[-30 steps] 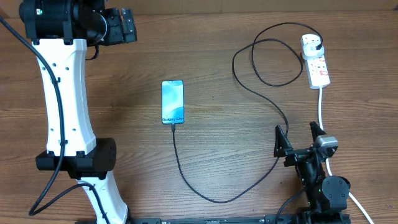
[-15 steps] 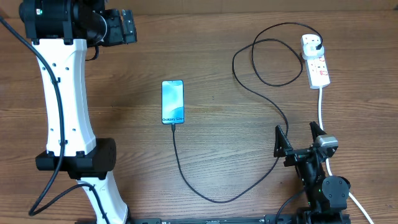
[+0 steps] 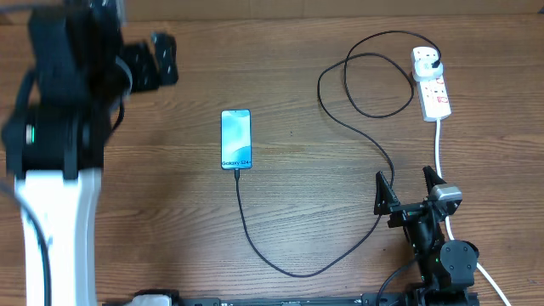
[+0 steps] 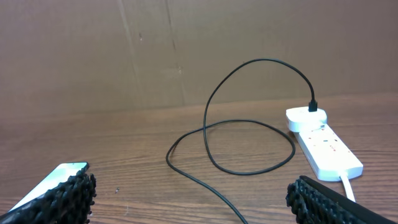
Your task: Plug charger to phone and switch on socket
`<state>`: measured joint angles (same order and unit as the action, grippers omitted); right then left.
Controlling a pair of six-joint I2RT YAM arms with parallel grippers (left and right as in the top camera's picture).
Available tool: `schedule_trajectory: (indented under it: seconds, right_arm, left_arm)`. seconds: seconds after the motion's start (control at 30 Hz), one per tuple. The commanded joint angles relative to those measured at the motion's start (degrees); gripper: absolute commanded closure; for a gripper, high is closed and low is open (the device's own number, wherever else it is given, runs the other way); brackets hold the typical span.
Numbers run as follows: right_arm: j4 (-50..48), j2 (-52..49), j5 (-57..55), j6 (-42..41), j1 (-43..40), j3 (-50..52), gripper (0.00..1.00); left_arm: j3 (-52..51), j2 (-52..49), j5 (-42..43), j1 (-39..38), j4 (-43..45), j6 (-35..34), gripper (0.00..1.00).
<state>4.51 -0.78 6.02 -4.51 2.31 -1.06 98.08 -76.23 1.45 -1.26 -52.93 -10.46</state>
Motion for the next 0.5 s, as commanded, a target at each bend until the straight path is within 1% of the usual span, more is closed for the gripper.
schedule_trajectory:
  seconds: [0.0,0.13,0.3,0.47]
  right_arm:
    - [-0.3,0.6,0.2,-0.1,0.3,0.6,0.0]
    - [-0.3,0.6,0.2,-0.1,0.3,0.6,0.0]
    - [-0.3,0.6,0.2,-0.1,0.3,0.6,0.0]
    - [-0.3,0.6,0.2,-0.1,0.3,0.6,0.0]
  left_arm:
    - [-10.8,7.5,0.1,1.9,4.5,1.4,0.0]
    - [-24.3,17.3,0.2,3.0,13.5,1.4,0.0]
    - [-38.8,28.1,0.3,3.2,23.1,1.4,0.0]
    - [-50.3,37.2,0.3,3.2,30.7,1.5,0.0]
